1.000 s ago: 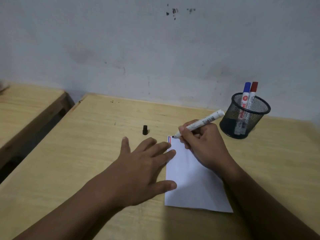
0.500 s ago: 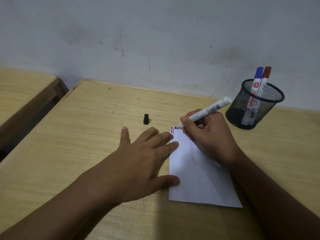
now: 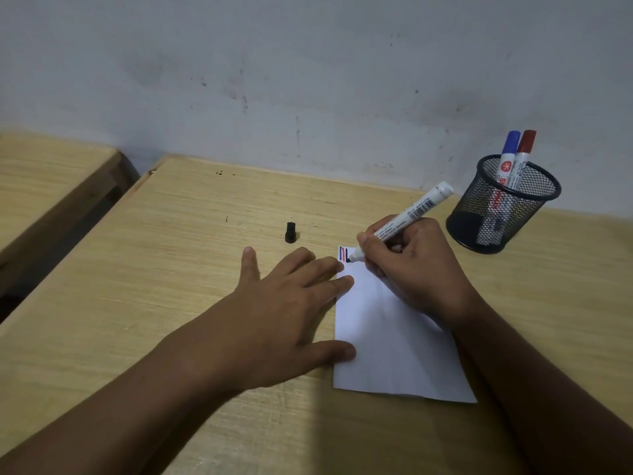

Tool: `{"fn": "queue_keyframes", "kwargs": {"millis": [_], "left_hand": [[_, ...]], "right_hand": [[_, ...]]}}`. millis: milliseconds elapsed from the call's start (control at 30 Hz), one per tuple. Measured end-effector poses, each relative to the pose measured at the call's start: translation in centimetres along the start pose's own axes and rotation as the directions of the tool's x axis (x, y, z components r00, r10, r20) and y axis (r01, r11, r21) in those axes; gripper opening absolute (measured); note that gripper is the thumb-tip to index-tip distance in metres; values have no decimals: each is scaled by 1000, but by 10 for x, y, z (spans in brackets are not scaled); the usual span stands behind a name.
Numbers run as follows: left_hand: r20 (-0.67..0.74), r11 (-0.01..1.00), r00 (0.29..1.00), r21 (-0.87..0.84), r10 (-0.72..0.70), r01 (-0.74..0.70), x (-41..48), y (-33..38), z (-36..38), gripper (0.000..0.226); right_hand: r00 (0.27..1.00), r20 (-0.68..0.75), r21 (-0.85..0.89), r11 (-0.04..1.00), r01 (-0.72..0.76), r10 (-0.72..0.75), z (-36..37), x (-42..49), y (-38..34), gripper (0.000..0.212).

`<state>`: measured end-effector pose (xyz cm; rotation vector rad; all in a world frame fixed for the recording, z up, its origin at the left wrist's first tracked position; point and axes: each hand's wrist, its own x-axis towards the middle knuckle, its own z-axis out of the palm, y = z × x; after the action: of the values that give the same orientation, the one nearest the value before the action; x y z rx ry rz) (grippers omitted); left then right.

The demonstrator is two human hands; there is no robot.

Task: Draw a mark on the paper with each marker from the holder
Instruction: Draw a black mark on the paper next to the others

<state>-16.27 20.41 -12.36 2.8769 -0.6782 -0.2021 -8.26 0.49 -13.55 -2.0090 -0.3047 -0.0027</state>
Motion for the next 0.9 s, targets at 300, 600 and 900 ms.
{"fn": "queue_keyframes", "kwargs": {"millis": [300,600,900], "left_hand": [[-48,995,998,-95,-42,38,-2,6,-11,78],[-517,975,842,-215,-153,45,9,-8,-20,55],[-334,885,822,-249,-460,394,37,-32,-48,17]], "right_hand": [[993,-100,390,921,-22,66,-16,3,-9,17],[969,-234,479,876,48,75,-44,-11,-39,19],[971,-237,430,899,81,25,-58,-34,-75,20]]}}
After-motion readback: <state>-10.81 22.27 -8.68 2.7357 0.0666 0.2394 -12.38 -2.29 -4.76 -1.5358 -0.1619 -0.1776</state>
